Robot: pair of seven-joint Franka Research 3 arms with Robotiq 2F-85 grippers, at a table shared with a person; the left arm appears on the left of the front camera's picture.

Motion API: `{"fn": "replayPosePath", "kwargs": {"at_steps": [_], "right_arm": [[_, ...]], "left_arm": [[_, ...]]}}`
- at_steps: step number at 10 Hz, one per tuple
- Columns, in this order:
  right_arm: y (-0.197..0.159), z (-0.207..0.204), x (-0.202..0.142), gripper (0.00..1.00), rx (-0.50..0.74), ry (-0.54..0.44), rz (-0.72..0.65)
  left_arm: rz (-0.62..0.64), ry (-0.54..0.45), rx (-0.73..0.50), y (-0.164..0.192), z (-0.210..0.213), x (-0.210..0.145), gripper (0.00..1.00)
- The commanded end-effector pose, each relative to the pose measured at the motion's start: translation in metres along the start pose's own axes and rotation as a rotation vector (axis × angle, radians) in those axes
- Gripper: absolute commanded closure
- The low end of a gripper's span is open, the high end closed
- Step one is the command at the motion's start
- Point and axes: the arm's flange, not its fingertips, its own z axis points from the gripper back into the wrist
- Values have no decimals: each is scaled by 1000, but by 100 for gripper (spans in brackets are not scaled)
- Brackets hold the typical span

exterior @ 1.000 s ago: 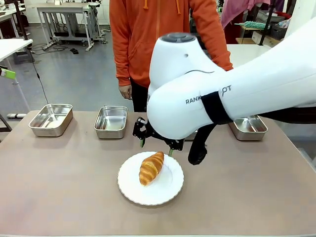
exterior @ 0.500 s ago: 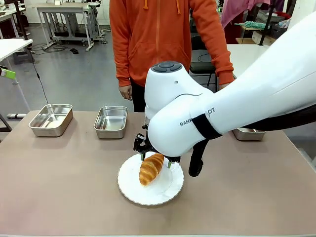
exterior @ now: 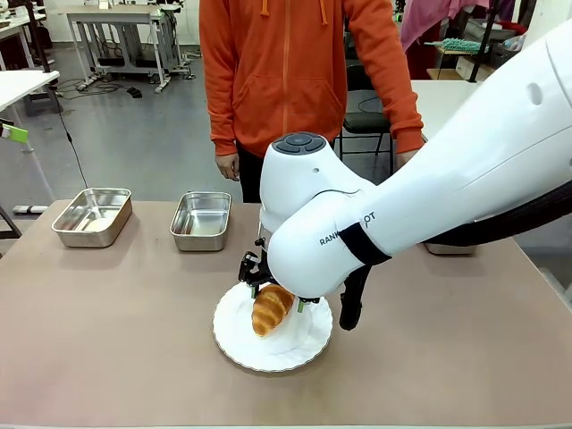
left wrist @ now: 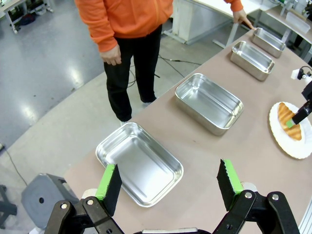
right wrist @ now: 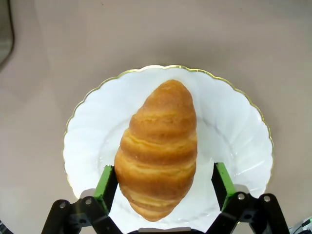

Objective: Place the bread in the container.
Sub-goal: Place the Butter Roll into the Airtight Container indicated by the human.

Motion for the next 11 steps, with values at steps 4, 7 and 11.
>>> {"fn": "replayPosePath", "kwargs": {"at_steps": [4,7,11], "right_arm": [[16,-19,1,0,-27,-39,-12],[17,-20,3,0,-37,-27,-7],[16,-14,6,39,-39,-20,7]], "left_arm": [[0,-9,-7,0,1,0,0],[0,-9,-7,0,1,0,0],[0,-9,-7,0,1,0,0]]}}
